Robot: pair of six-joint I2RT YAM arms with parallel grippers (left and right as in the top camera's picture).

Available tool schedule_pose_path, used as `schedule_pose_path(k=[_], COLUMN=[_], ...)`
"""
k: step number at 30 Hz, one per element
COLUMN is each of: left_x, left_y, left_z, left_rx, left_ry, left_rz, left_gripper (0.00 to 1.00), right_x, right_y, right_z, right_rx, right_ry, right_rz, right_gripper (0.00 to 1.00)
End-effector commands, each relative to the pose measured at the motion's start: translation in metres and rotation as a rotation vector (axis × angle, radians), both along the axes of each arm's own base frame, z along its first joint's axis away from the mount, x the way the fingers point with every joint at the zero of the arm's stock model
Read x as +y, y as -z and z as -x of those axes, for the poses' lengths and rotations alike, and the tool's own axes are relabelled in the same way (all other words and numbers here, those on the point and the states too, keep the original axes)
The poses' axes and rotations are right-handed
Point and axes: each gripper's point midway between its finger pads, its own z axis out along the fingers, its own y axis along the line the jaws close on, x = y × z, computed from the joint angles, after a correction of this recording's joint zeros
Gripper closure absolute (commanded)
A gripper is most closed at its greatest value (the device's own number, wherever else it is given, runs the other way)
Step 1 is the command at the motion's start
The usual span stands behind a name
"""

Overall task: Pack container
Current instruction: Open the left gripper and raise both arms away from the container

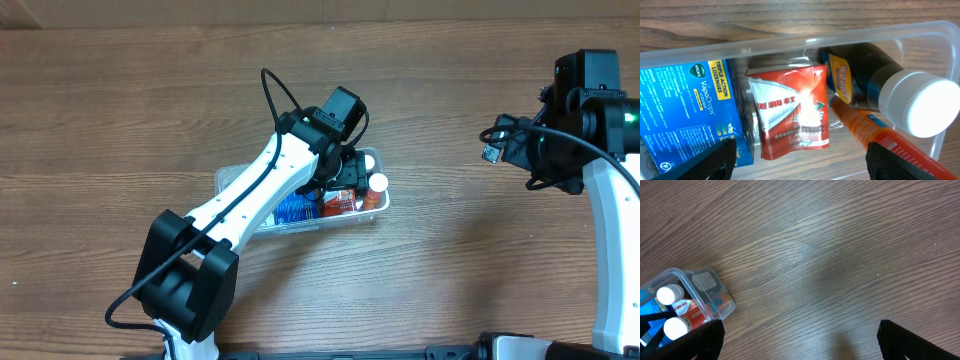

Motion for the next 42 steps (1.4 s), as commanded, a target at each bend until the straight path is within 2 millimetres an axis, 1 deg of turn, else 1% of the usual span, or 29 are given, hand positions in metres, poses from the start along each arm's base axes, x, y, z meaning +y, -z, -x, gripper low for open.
schedule_pose_path(k=[1, 2, 4, 7, 10, 12, 13, 14, 15, 17, 18, 20, 21, 22, 24, 27, 29, 32, 34, 36, 38, 41, 42], left_x=[0.006, 0.010, 0.024, 0.057, 0.098, 0.125, 0.142, 0.162, 0.174, 0.209, 0.223, 0.264, 0.275, 0.291, 0.314, 0.343, 0.356, 0.352, 0.347, 0.342, 0.341, 0.335, 0.330], left_y=[-0.008, -0.012, -0.023, -0.050, -0.089, -0.115, -0.131, -0.147, -0.155, -0.172, -0.177, -0.187, -0.188, -0.187, -0.184, -0.172, -0.161, -0.150, -0.148, -0.152, -0.158, -0.174, -0.181], left_z=[0.003, 0.003, 0.000, -0.005, -0.011, -0.013, -0.014, -0.015, -0.015, -0.014, -0.013, -0.011, -0.012, -0.012, -0.014, -0.015, -0.016, -0.020, -0.021, -0.022, -0.019, -0.007, -0.001], left_rx=[-0.013, -0.022, -0.052, -0.141, -0.247, -0.313, -0.353, -0.393, -0.412, -0.453, -0.465, -0.485, -0.486, -0.484, -0.473, -0.428, -0.388, -0.352, -0.348, -0.364, -0.382, -0.418, -0.440], left_ry=[0.050, 0.064, 0.059, 0.026, -0.030, -0.074, -0.101, -0.138, -0.168, -0.268, -0.309, -0.431, -0.466, -0.511, -0.577, -0.652, -0.682, -0.648, -0.558, -0.499, -0.479, -0.447, -0.417], left_rz=[-0.017, -0.024, -0.073, -0.173, -0.246, -0.255, -0.252, -0.251, -0.253, -0.269, -0.278, -0.300, -0.306, -0.317, -0.334, -0.361, -0.368, -0.318, -0.309, -0.300, -0.305, -0.300, -0.284], left_gripper=[0.10, 0.09, 0.04, 0.00, 0.00, 0.00, 0.00, 0.00, 0.00, 0.00, 0.00, 0.00, 0.00, 0.00, 0.00, 0.00, 0.00, 0.00, 0.00, 0.00, 0.00, 0.00, 0.00], right_x=[-0.003, -0.003, -0.003, -0.001, 0.007, 0.017, 0.023, 0.031, 0.034, 0.042, 0.047, 0.055, 0.058, 0.060, 0.063, 0.065, 0.064, 0.064, 0.064, 0.063, 0.062, 0.060, 0.058], right_y=[-0.001, -0.001, -0.001, -0.005, -0.016, -0.027, -0.033, -0.040, -0.043, -0.051, -0.055, -0.061, -0.063, -0.063, -0.060, -0.059, -0.065, -0.066, -0.062, -0.060, -0.061, -0.067, -0.069], right_z=[-0.001, -0.001, -0.003, -0.006, -0.013, -0.021, -0.026, -0.034, -0.040, -0.054, -0.063, -0.083, -0.091, -0.098, -0.111, -0.126, -0.135, -0.134, -0.129, -0.122, -0.114, -0.098, -0.093], right_rx=[-0.003, -0.004, -0.011, -0.036, -0.102, -0.176, -0.212, -0.263, -0.287, -0.351, -0.384, -0.452, -0.477, -0.492, -0.511, -0.539, -0.581, -0.580, -0.557, -0.534, -0.518, -0.517, -0.521], right_ry=[0.003, 0.003, 0.003, -0.004, -0.033, -0.086, -0.106, -0.133, -0.143, -0.169, -0.181, -0.210, -0.225, -0.240, -0.256, -0.255, -0.250, -0.276, -0.282, -0.265, -0.247, -0.237, -0.234], right_rz=[0.010, 0.010, 0.011, 0.012, 0.017, 0.025, 0.027, 0.027, 0.027, 0.027, 0.027, 0.032, 0.037, 0.043, 0.049, 0.051, 0.052, 0.068, 0.071, 0.058, 0.048, 0.045, 0.050], right_gripper=[0.00, 0.00, 0.00, 0.00, 0.00, 0.00, 0.00, 0.00, 0.00, 0.00, 0.00, 0.00, 0.00, 0.00, 0.00, 0.00, 0.00, 0.00, 0.00, 0.00, 0.00, 0.00, 0.00])
